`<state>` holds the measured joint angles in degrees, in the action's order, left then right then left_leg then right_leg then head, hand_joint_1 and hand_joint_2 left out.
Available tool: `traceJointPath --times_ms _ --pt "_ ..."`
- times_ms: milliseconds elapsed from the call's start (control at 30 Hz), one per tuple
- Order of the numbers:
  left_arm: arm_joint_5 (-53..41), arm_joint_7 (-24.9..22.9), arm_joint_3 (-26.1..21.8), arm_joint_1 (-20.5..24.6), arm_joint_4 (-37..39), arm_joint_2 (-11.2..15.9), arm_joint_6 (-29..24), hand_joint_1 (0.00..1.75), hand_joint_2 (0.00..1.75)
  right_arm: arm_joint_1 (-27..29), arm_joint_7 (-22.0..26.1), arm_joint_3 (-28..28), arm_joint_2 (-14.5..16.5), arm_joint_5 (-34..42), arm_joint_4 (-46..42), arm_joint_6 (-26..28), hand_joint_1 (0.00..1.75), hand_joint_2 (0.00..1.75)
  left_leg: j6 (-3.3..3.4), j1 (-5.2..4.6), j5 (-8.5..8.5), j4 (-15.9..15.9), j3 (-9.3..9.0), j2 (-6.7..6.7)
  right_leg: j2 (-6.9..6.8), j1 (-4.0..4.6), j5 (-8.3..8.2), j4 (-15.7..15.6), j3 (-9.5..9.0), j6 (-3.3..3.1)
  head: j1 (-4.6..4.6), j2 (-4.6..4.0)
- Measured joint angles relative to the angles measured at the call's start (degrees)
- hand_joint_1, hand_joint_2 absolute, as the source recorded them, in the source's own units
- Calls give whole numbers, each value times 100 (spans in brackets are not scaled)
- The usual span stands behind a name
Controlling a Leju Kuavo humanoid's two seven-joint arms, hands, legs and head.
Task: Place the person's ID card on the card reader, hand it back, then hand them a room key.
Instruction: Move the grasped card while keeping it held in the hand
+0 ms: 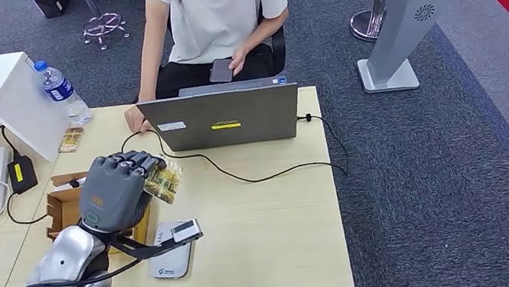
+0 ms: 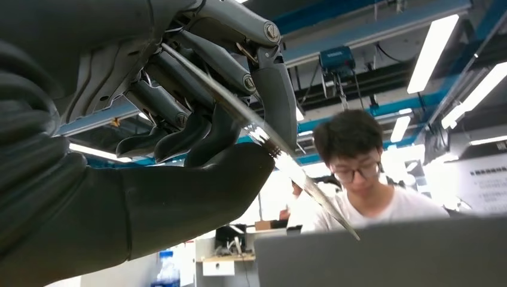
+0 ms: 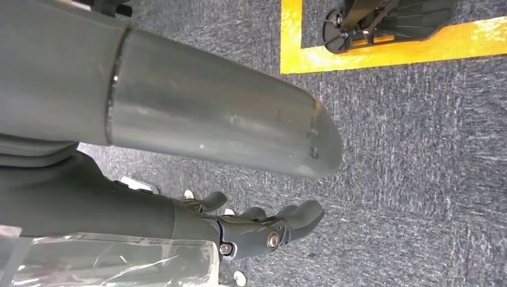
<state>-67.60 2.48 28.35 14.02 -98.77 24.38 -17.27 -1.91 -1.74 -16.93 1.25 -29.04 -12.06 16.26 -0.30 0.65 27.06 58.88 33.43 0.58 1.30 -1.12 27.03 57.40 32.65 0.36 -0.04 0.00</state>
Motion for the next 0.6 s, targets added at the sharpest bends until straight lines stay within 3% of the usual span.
traceJointPath --times_ms 267,600 --pt "-228 -383 -1 -845 -110 182 616 175 175 7 4 -160 46 -125 0 -4 0 0 1 2 -3 0 0 6 -5 2 -1 0 -4 0 -1 0" --pt "-393 -692 -54 -978 644 152 1018 175 175 5 -65 -201 83 -327 0 -16 0 0 0 1 -5 0 1 9 -9 1 -2 0 -4 0 0 0"
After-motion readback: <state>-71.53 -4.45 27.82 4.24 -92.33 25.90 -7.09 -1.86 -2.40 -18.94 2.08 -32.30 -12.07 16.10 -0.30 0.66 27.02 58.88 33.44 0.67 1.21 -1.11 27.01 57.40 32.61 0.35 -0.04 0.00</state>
